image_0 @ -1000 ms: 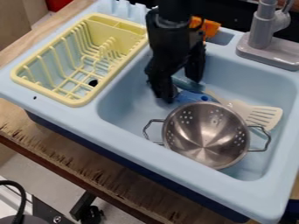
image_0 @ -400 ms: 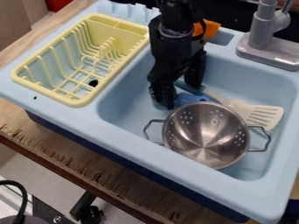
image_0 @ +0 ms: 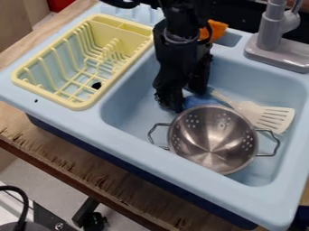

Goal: Put the blue spoon in the silver pot

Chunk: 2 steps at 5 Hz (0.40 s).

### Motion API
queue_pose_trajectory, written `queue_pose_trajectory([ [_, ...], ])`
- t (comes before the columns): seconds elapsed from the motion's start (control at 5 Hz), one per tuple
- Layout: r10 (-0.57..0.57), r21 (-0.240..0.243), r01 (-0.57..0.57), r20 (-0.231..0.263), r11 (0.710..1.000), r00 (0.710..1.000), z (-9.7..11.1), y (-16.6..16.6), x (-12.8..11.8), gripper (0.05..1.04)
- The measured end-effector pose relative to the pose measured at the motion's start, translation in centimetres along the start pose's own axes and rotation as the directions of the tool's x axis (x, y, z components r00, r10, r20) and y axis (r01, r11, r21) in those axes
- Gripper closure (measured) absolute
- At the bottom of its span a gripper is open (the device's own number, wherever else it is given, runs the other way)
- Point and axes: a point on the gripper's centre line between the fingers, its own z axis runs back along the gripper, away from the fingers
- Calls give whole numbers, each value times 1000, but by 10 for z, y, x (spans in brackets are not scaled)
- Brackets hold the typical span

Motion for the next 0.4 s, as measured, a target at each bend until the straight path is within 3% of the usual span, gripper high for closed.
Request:
queue_pose_trajectory([
  [0.2, -1, -6, 1, -2, 1000, 1000, 0, 3, 3, 660],
  [0.4, 5, -21, -5, -5, 1000, 1000, 5, 2, 6, 843],
])
